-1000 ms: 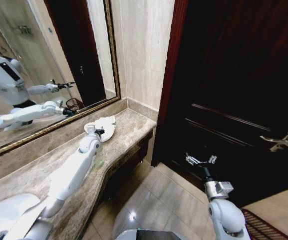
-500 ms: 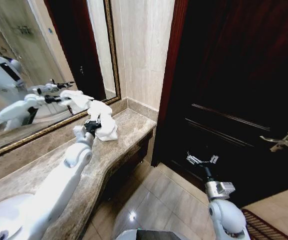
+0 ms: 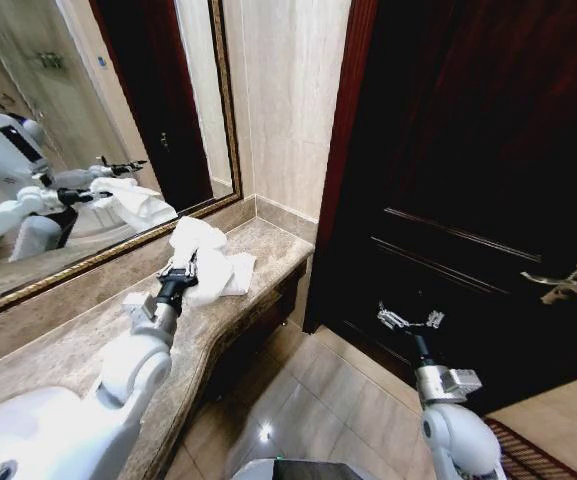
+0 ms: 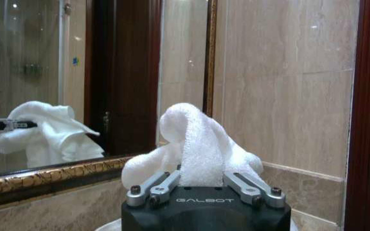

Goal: Discard the used towel into the hamper.

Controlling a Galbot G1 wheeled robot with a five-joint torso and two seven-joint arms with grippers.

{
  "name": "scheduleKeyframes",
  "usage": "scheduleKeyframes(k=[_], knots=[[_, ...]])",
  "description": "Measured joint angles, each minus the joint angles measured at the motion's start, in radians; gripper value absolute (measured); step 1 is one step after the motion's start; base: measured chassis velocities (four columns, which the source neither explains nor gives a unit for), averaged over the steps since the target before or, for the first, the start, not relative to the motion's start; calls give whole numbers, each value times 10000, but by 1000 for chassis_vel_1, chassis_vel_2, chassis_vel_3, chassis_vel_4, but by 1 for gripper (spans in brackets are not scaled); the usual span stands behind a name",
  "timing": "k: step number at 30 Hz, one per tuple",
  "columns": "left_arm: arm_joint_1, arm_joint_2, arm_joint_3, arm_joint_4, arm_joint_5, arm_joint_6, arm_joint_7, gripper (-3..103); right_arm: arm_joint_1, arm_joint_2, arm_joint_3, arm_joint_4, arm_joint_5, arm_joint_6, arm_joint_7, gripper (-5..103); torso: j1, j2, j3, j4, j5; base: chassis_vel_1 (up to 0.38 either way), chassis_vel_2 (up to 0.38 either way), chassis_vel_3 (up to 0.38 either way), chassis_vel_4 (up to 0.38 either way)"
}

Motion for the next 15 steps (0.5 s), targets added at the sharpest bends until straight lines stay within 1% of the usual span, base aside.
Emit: scheduleKeyframes(k=[4,15], knots=[[-45,-92,106,67,216,-6,54,14,-102,-92,64,182,17,-255,153,100,0,0,0,-1,0,0,0,0,0],[-108,-106,240,4,390,61,63,14,-286,-111,163,351,12,-354,156,100,3,-1,2,-1,1,6,-5,-6,10]])
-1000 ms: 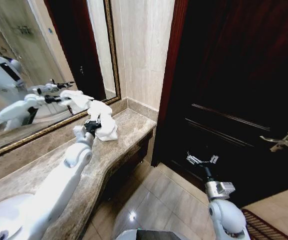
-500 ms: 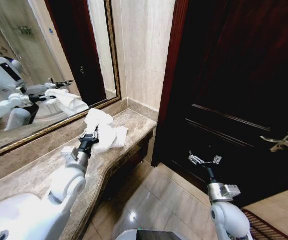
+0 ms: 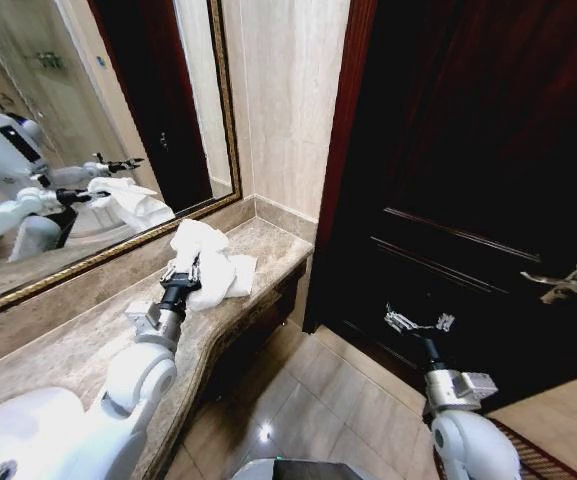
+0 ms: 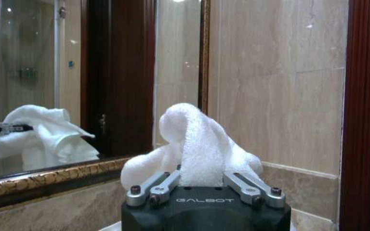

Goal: Discard the used towel into the hamper.

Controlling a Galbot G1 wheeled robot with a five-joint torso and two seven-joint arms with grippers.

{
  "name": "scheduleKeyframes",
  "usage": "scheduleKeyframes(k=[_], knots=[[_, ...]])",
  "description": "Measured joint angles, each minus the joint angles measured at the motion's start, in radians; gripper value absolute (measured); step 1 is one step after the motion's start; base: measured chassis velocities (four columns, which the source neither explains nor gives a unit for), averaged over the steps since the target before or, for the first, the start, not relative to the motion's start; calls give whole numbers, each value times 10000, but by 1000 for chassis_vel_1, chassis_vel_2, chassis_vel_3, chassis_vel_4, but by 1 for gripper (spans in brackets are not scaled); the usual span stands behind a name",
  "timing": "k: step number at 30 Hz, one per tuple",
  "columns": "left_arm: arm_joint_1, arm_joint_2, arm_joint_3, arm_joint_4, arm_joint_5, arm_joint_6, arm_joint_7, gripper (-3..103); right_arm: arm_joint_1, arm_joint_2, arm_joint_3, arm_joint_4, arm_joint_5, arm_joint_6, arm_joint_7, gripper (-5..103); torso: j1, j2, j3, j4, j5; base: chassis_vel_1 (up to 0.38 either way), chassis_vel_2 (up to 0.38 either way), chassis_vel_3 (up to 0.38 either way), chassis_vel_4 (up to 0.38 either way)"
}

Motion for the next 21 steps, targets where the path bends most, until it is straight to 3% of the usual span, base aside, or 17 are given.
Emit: scheduleKeyframes(k=[21], knots=[[23,-161,81,-135,37,11,-5,14,-317,141,8,191,-44,167,-125,100,-4,1,-2,2,-1,113,-113,-108,114]])
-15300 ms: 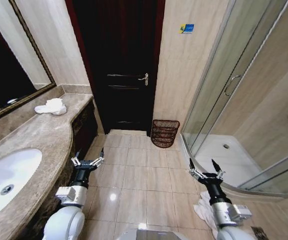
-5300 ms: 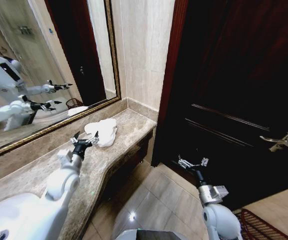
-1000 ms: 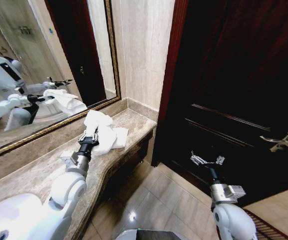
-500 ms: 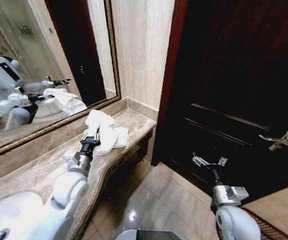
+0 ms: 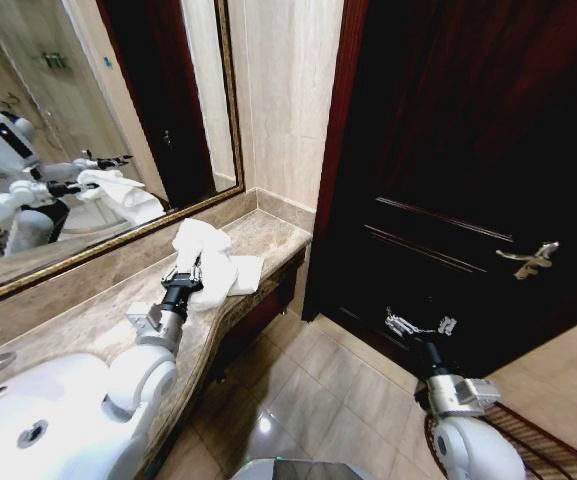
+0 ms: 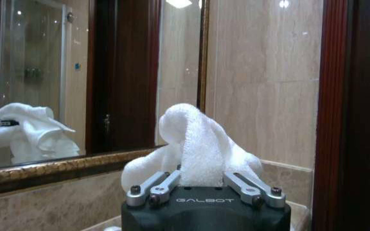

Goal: Discard the used towel into the hamper.

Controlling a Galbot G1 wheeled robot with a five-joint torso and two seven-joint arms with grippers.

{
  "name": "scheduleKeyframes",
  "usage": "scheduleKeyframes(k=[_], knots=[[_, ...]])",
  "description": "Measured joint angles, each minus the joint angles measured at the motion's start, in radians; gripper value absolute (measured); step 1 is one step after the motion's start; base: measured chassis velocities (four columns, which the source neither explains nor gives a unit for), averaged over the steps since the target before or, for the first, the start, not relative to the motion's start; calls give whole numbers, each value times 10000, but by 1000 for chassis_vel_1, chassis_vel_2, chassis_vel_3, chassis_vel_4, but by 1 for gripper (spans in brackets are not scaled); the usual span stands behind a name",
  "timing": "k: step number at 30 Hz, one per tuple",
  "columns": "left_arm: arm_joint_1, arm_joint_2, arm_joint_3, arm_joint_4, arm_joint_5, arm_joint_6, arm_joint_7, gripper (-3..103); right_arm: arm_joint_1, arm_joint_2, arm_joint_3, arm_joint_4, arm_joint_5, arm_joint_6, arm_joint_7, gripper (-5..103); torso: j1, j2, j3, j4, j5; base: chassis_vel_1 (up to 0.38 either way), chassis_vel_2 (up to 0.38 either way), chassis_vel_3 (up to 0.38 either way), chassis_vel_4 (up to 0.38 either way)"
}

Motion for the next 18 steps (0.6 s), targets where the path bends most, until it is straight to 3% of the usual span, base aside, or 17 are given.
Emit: scheduleKeyframes(k=[18], knots=[[-19,-134,89,58,65,-51,56,14,-21,128,-63,-81,-45,124,-94,100,1,0,1,0,1,105,-99,-98,104]])
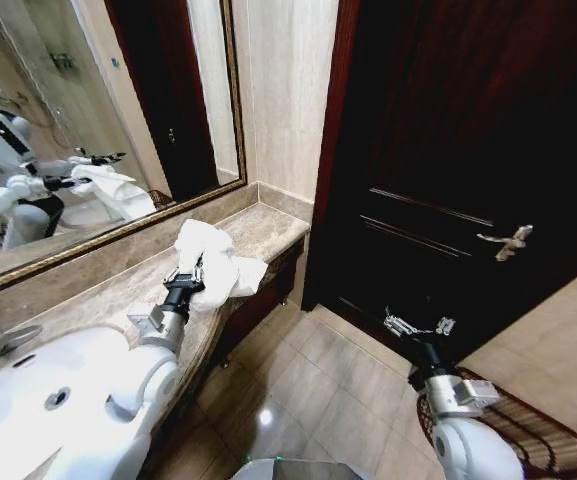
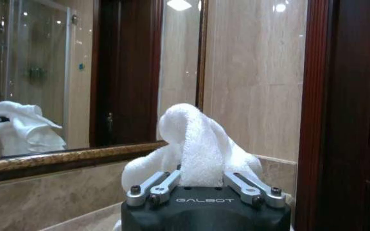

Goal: Discard the used towel into the hamper.

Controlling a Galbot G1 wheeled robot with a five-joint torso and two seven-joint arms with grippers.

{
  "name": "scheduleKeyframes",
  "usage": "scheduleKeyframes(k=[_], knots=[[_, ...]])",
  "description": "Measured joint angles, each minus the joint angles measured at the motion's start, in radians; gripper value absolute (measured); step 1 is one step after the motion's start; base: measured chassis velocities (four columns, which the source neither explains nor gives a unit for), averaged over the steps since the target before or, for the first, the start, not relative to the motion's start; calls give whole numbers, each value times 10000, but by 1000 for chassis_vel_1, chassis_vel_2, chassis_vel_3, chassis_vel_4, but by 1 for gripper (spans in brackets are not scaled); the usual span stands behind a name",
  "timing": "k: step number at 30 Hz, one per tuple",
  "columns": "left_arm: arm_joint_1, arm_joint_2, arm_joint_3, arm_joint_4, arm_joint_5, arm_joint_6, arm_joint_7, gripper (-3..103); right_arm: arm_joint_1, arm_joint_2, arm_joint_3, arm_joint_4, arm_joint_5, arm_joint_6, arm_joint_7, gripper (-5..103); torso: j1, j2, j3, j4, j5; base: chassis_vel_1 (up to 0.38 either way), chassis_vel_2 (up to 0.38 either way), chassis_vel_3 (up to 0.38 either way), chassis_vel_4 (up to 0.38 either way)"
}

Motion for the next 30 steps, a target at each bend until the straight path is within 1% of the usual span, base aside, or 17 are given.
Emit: scheduleKeyframes(k=[7,13,16,30], knots=[[-23,-50,26,74,15,-109,5,14,-55,14,26,-41,8,77,-1,100,2,0,1,-2,-1,100,-103,-96,104],[-18,-93,37,87,204,-110,125,14,2,55,22,-44,8,179,-11,100,0,0,0,-5,0,96,-106,-100,77],[0,-99,37,90,261,-110,144,14,67,78,-27,-13,26,176,-12,100,-4,2,-2,-2,-1,67,-67,-67,63],[-41,-143,75,201,429,-108,217,14,217,122,-128,216,29,47,40,100,5,-2,1,-3,-1,-36,-16,-12,-31]])
